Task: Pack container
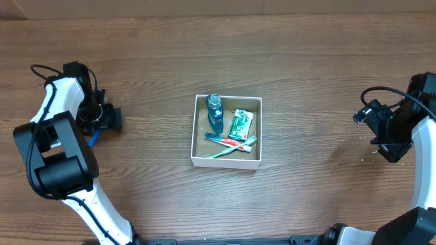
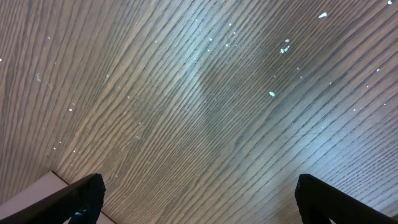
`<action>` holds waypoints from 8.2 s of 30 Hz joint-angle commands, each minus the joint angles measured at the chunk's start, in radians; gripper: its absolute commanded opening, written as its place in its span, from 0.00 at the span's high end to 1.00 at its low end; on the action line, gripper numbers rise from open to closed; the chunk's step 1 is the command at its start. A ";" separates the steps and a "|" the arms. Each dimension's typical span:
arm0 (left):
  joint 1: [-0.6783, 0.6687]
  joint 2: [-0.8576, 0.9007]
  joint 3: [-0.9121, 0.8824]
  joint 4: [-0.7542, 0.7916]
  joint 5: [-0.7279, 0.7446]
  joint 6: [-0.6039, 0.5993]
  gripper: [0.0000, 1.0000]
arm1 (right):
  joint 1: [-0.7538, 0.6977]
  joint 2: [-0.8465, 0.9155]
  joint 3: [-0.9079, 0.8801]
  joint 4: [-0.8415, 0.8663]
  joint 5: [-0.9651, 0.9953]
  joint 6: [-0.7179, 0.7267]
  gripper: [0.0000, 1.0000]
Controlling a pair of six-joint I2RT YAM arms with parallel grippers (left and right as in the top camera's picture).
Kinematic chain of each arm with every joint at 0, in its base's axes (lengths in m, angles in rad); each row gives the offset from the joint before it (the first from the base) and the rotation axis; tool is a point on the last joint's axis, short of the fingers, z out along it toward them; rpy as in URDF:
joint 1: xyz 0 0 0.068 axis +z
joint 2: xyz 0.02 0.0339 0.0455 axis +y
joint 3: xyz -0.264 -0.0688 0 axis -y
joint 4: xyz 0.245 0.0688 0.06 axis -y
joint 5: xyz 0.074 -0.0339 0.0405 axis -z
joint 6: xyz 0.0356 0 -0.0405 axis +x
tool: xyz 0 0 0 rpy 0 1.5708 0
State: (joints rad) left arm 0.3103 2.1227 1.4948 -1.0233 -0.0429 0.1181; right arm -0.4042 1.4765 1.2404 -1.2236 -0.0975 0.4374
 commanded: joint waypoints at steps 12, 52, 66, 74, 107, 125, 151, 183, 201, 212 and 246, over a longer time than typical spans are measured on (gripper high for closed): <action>0.003 0.052 -0.008 -0.053 0.089 0.008 0.91 | 0.005 -0.010 -0.004 0.003 -0.001 -0.001 0.00; -0.971 -0.117 0.090 -0.197 0.085 0.417 0.74 | 0.005 -0.010 -0.004 0.011 -0.010 -0.016 0.00; -0.964 -0.466 0.238 -0.291 0.049 0.237 0.00 | 0.005 -0.010 -0.004 -0.001 -0.010 -0.023 0.00; -0.663 -0.668 0.238 -0.217 -0.088 -0.224 0.00 | 0.321 -0.012 0.093 0.079 0.077 -0.152 0.00; -0.298 -1.455 -0.523 0.005 0.131 -0.229 0.00 | 0.655 -0.436 -0.036 0.213 0.288 -0.069 0.73; -0.298 -1.632 -0.748 0.026 0.145 -0.366 0.00 | 0.655 -0.855 -0.323 0.140 0.299 -0.070 0.00; -0.298 -1.632 -0.748 0.026 0.145 -0.366 0.00 | 0.566 -1.473 -0.971 0.817 0.163 -0.346 0.00; -0.298 -1.632 -0.748 0.026 0.145 -0.366 0.00 | 0.560 -1.474 -1.232 1.143 0.129 -0.486 0.00; -0.298 -2.074 -1.285 0.540 0.122 -0.354 0.00 | 0.560 -1.474 -1.232 1.143 0.129 -0.486 0.00; -0.305 -2.118 -1.490 0.949 0.084 -0.150 0.00 | 0.560 -1.474 -1.232 1.143 0.129 -0.486 0.00; -0.305 -2.118 -1.490 0.949 0.084 -0.150 0.00 | 0.560 -1.474 -1.232 1.143 0.129 -0.486 0.00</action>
State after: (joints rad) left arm 0.0124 0.0128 0.0097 -0.0750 0.0555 -0.0486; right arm 0.1585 0.0109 0.0181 -0.0895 0.0322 -0.0551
